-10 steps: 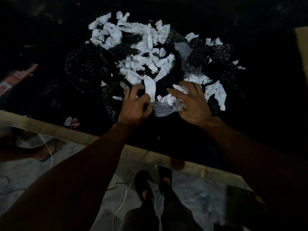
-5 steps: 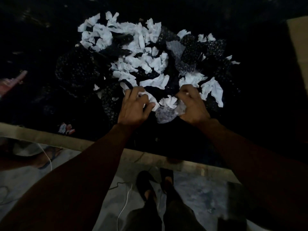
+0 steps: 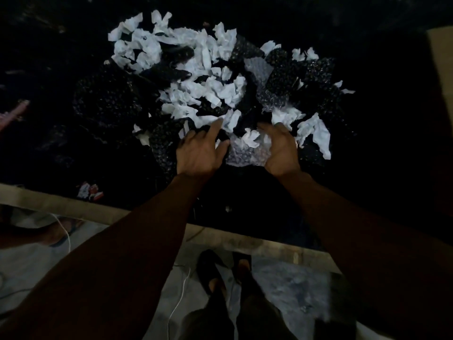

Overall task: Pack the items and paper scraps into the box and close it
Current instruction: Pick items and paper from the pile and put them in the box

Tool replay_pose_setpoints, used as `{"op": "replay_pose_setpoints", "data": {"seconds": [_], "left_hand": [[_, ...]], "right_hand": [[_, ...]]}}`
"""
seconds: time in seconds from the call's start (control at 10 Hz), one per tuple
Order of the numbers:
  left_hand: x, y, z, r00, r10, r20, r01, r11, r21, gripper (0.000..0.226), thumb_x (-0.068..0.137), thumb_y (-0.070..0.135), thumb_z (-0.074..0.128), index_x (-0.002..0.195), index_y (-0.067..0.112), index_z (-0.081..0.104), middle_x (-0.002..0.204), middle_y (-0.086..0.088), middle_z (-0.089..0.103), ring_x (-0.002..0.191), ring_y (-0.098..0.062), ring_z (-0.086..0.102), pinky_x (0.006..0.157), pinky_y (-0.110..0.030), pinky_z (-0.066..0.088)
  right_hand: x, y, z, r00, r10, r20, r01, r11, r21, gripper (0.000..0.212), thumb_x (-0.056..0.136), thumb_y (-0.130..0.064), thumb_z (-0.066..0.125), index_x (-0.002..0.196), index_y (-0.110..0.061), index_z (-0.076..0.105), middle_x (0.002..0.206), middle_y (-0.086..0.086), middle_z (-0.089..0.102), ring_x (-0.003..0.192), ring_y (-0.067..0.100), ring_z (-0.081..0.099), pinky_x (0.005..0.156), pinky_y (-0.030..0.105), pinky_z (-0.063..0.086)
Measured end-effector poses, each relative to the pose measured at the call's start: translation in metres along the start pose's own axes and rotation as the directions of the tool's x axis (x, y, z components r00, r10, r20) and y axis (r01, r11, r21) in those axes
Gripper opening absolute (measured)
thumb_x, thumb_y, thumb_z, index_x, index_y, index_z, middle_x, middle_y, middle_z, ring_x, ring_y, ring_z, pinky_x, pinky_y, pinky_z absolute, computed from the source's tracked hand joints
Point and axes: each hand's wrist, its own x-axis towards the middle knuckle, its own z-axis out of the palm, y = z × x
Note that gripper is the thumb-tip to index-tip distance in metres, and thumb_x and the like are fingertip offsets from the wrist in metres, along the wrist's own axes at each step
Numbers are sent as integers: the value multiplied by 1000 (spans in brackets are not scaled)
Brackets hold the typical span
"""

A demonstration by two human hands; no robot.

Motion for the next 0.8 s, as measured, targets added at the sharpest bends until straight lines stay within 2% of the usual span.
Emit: {"op": "replay_pose_setpoints", "data": {"seconds": [0.1, 0.2, 0.3, 0.4, 0.5, 0.6, 0.7, 0.8], "left_hand": [[-4, 0, 6, 993, 15, -120, -13, 1000, 18, 35, 90, 48, 52, 111, 24, 65, 101, -11, 58, 96, -33, 54, 71, -41, 50], [-2, -1, 8, 990, 45, -134, -50, 998, -32, 25, 90, 41, 55, 97, 19, 64, 117, -8, 51, 103, -30, 47, 68, -37, 44], [1, -1, 7, 988, 93, -126, -104, 991, -82, 22, 88, 32, 53, 92, 12, 61, 113, -5, 60, 98, -29, 51, 76, -39, 48], [-1, 1, 3, 991, 69, -112, -82, 990, -115, 20, 83, 27, 55, 89, 7, 56, 87, -11, 61, 83, -32, 52, 68, -41, 46], [2, 7, -6, 999, -12, -36, 5, 981, -193, 22, 85, 23, 58, 102, 9, 53, 85, -14, 64, 84, -34, 54, 68, -38, 42], [10, 17, -19, 999, -32, -22, 27, 978, -208, 23, 94, 33, 51, 105, 14, 60, 90, -13, 69, 90, -35, 58, 79, -39, 43], [26, 29, -45, 993, -53, -108, 31, 980, -196, 39, 94, 49, 45, 95, 18, 68, 88, -9, 71, 90, -34, 60, 82, -41, 45], [50, 42, -86, 991, -57, -124, 14, 945, -327, 45, 92, 56, 47, 94, 19, 72, 90, -7, 73, 91, -27, 64, 80, -31, 47]], "right_hand": [[-2, 5, 4, 998, -29, -53, 28, 999, -25, 40, 77, 13, 60, 113, -4, 65, 116, 22, 52, 102, 36, 52, 81, 24, 35], [-1, 7, 2, 997, -57, -57, 54, 998, -42, 35, 75, 16, 60, 106, 0, 63, 113, 21, 54, 103, 34, 51, 83, 22, 33], [1, 6, -2, 999, -36, -41, 35, 999, -19, 31, 78, 14, 59, 106, 1, 61, 109, 21, 56, 102, 34, 52, 82, 25, 36], [-2, 1, -9, 999, 29, -44, -24, 993, 112, 29, 81, 15, 54, 107, 1, 57, 100, 24, 60, 92, 37, 56, 79, 37, 43], [2, -7, -18, 997, 73, 1, -72, 980, 184, 35, 84, 16, 47, 112, -2, 57, 100, 23, 63, 92, 38, 58, 79, 40, 46], [9, -12, -30, 976, 202, 84, -218, 931, 292, 33, 87, 12, 48, 114, -1, 62, 106, 18, 64, 100, 34, 59, 85, 33, 47], [15, -33, -51, 867, 469, 167, -432, 541, 722, 18, 93, -4, 50, 101, 1, 66, 86, 10, 64, 81, 27, 62, 59, 20, 52], [22, -47, -76, 830, 508, 230, -434, 331, 838, 19, 95, -12, 51, 102, -6, 68, 77, 1, 66, 66, 13, 64, 52, 18, 51]]}}
